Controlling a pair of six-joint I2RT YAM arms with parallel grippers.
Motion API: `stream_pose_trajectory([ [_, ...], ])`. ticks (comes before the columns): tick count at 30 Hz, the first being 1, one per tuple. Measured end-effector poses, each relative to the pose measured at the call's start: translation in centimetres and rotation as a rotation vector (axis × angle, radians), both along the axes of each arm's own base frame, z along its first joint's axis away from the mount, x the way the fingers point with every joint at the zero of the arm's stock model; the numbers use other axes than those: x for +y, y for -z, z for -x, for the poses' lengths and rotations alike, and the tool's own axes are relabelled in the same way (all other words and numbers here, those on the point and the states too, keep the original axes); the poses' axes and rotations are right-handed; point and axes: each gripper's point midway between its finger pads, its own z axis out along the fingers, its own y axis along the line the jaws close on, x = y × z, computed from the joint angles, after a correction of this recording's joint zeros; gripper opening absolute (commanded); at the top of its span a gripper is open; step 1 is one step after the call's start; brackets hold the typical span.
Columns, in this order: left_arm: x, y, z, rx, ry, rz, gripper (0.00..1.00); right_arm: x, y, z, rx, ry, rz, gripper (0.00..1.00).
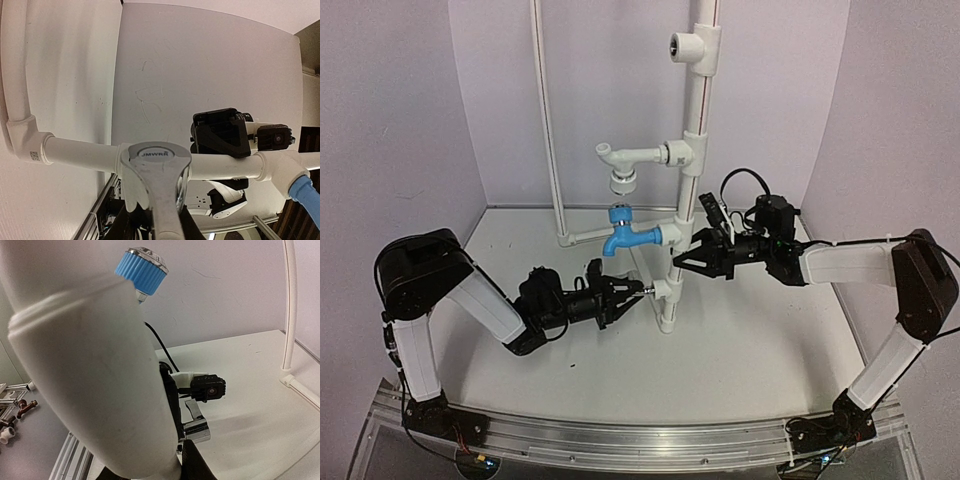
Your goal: Install the water faucets
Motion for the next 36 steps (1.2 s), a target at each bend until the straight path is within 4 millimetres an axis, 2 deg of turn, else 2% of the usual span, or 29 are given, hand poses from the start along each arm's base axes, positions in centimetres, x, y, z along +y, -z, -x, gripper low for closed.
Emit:
stream_pose_trajectory([
  [9, -0.3, 0.0, 0.0, -0.080, 0.013, -0.014, 0.00, -0.2, 0.0, -0.1, 0.001, 0.001, -0.001, 0.00],
  [23, -1.2, 0.1, -0.4, -0.313, 0.039, -0.039, 0.00, -0.9, 0.0, -0.8, 0.003, 0.016, -0.001, 0.00],
  [36, -1.4, -0.2, -0.3, -0.732, 0.037, -0.186, 0.00, -1.0, -0.1, -0.8, 0.006, 0.017, 0.000, 0.00],
])
